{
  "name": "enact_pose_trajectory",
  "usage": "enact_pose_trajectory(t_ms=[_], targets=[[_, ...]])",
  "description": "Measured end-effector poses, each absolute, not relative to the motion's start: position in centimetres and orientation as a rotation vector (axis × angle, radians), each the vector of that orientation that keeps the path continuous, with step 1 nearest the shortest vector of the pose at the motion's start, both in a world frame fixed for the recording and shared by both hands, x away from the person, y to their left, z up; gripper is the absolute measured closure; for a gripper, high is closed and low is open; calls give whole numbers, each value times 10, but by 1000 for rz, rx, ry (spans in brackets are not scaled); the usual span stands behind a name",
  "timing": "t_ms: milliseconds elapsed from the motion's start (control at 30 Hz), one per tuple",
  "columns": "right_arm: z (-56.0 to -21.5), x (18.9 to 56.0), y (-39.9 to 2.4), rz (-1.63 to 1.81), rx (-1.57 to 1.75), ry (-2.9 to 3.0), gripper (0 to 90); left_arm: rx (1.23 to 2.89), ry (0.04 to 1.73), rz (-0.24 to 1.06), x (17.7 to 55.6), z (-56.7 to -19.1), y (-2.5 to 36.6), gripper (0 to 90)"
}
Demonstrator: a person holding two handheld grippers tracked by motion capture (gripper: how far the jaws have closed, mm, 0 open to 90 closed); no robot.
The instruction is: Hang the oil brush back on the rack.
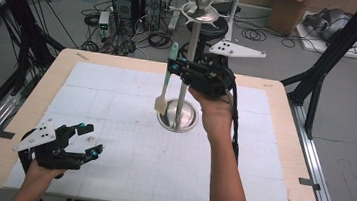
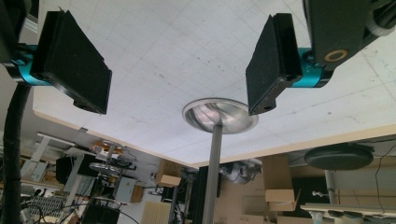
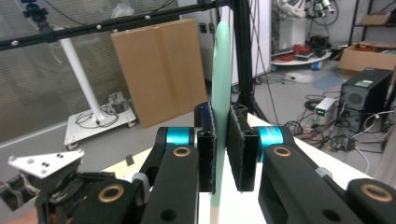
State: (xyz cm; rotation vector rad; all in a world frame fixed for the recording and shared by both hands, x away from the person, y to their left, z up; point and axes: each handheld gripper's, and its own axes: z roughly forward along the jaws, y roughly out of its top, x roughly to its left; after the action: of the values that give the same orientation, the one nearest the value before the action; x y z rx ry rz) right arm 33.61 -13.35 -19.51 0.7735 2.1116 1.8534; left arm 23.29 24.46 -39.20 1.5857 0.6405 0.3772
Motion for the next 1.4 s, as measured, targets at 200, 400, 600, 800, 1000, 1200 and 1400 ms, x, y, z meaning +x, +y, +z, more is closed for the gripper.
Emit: enact_pose_trajectory(t_ms=[200,400,600,800,1000,1200,1400], targets=[[-184,346,-135,1838,808,2100,829,1580,642,377,233,-392,246,228],[-178,352,-133,1851,815,2088,828,1574,643,376,233,-392,247,223],[-169,361,-134,1831,860,2080,828,1568,648,376,233,-392,246,216],[-169,366,-139,1813,879,2078,828,1565,645,362,233,-391,246,216],[-170,371,-140,1811,892,2092,828,1565,647,356,234,-392,246,216],[-170,372,-142,1790,914,2085,828,1572,644,356,234,-392,245,216],[-173,374,-143,1771,949,2057,764,1574,645,359,235,-393,246,216]])
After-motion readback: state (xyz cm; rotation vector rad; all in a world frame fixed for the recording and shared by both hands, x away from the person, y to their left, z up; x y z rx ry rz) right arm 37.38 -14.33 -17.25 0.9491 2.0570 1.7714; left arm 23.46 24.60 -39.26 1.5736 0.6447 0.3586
